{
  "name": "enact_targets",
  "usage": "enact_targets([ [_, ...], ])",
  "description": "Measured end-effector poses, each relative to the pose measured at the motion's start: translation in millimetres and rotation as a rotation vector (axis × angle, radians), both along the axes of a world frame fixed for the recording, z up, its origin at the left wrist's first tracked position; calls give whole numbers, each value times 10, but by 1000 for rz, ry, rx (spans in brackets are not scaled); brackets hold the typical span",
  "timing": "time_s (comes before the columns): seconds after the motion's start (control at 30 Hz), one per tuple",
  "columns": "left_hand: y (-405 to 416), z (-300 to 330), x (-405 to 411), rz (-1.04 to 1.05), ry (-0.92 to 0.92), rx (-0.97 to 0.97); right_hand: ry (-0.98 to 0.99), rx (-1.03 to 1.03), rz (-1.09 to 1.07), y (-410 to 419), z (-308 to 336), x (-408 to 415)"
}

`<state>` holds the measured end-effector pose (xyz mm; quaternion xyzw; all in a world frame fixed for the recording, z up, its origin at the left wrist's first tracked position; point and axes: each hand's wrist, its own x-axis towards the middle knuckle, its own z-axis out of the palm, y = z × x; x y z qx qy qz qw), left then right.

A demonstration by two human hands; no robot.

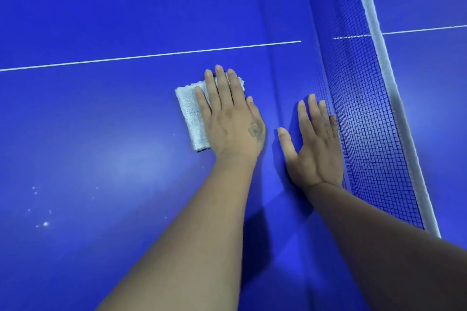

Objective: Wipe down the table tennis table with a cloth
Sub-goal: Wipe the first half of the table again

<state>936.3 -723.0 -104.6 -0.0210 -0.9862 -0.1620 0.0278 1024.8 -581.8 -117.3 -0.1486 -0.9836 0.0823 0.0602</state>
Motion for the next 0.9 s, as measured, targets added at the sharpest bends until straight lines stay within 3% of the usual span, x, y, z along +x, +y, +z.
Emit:
enact_targets([
  [0.17, -617, -54, 300, -221, 20, -95, -11, -19, -11, -9, 23, -7],
  [0.33, -1185, 11, -39, -117, 21, -187, 4, -29, -14, -11, 27, -7],
  [0.47, -866, -25, -646, -13, 0, -96, 10, -28, -8, -14, 22, -17],
  [0.57, -403, -36, -804, -73, -31, -8, 20, -25, -8, -6, 5, -7],
  [0.77, -52, -7, 103, -472, -9, 43, 29, -36, 2, 2, -2, -4],
  [0.9, -590, 7, 802, -400, -63, 10, 8, -36, -6, -4, 12, -6],
])
